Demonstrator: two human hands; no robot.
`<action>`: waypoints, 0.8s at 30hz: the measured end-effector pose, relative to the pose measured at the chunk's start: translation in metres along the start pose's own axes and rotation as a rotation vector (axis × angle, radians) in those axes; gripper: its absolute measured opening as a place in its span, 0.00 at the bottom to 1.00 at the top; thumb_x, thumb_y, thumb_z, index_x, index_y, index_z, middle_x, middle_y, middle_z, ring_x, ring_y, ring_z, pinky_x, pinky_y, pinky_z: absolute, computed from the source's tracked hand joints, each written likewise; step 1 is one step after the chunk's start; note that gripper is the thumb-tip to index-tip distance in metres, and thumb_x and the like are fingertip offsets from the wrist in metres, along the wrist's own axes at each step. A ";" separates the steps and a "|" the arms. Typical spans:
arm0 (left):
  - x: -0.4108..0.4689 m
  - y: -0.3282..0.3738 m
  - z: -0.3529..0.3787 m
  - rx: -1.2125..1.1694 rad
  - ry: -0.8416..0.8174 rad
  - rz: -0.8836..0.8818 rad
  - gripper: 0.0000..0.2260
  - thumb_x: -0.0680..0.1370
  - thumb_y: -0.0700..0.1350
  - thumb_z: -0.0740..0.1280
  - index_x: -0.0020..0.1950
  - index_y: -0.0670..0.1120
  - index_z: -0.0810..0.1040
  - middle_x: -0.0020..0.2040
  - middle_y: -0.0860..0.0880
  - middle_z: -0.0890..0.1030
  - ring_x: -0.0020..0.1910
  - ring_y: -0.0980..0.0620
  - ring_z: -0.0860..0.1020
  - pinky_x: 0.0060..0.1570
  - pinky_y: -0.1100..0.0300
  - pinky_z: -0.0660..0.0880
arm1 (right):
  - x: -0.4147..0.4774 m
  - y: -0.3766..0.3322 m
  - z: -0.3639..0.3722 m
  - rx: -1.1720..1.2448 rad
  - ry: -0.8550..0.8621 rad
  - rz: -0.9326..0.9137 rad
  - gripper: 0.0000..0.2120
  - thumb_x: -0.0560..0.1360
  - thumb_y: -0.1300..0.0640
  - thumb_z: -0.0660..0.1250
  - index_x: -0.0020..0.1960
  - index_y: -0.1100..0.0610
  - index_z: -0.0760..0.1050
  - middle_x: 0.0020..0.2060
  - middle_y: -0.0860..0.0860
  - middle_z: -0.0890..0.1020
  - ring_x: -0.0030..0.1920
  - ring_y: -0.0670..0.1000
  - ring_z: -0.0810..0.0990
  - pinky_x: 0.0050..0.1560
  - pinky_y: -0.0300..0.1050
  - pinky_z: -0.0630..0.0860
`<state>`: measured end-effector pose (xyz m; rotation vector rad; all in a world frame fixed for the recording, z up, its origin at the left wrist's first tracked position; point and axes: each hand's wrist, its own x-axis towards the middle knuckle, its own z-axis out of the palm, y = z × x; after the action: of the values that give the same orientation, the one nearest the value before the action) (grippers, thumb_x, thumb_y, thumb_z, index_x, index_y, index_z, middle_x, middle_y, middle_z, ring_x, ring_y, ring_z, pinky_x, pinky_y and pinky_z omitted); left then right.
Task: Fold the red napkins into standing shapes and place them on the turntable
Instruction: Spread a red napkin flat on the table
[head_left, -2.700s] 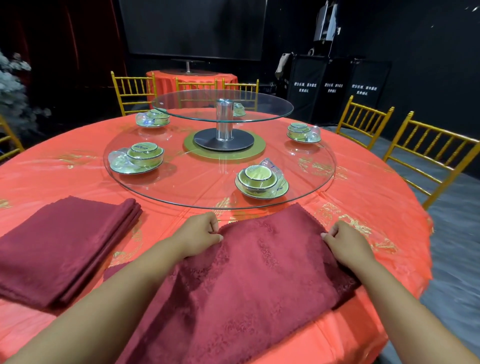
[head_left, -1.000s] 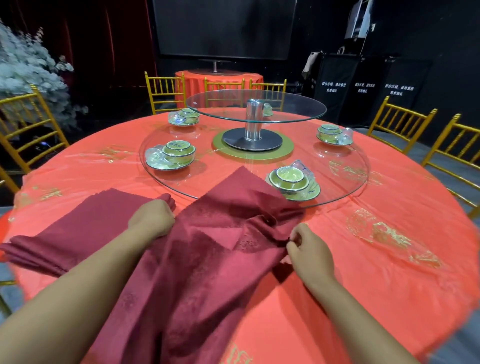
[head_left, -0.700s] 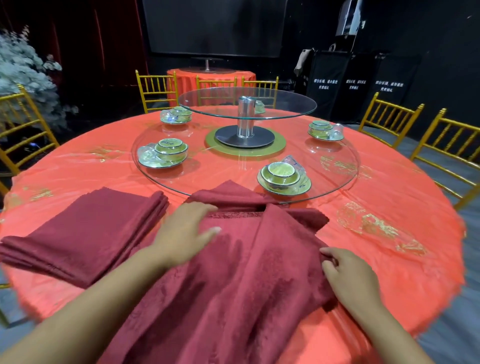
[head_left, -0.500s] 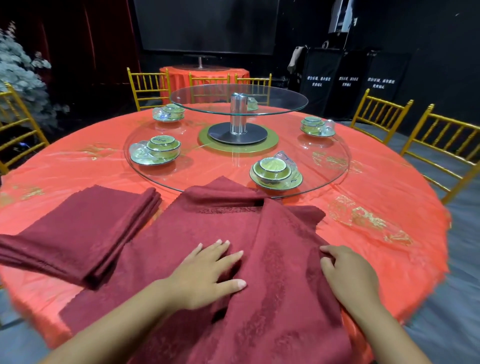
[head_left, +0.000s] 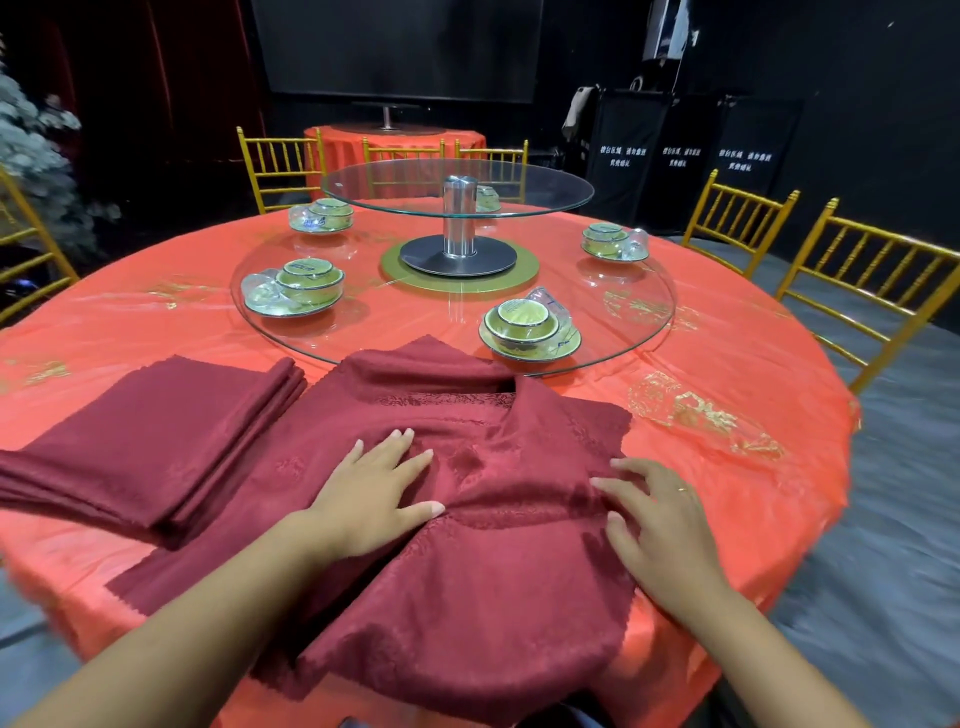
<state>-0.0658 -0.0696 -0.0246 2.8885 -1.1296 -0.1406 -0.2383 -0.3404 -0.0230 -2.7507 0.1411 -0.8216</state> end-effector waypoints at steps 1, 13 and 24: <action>-0.004 0.005 -0.003 -0.043 0.022 0.008 0.32 0.78 0.65 0.55 0.78 0.56 0.51 0.79 0.49 0.45 0.78 0.54 0.44 0.74 0.48 0.43 | -0.001 -0.003 -0.003 0.092 -0.037 -0.126 0.15 0.66 0.64 0.72 0.52 0.55 0.82 0.56 0.54 0.79 0.56 0.58 0.79 0.56 0.54 0.74; -0.094 0.061 0.003 -0.076 -0.051 0.423 0.35 0.72 0.74 0.53 0.76 0.63 0.51 0.76 0.60 0.41 0.73 0.65 0.36 0.72 0.54 0.31 | -0.009 -0.010 0.004 0.128 -0.627 -0.349 0.29 0.72 0.29 0.56 0.70 0.37 0.65 0.72 0.39 0.62 0.71 0.38 0.56 0.71 0.43 0.55; -0.091 0.054 0.015 -0.373 0.004 0.379 0.18 0.80 0.62 0.53 0.67 0.63 0.72 0.70 0.68 0.61 0.71 0.74 0.52 0.74 0.59 0.43 | -0.011 -0.019 -0.005 0.223 -0.507 -0.283 0.09 0.78 0.52 0.64 0.52 0.50 0.82 0.57 0.44 0.79 0.59 0.39 0.71 0.62 0.45 0.67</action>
<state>-0.1706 -0.0476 -0.0294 2.3109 -1.4461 -0.2955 -0.2497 -0.3212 -0.0198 -2.6945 -0.4180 -0.1592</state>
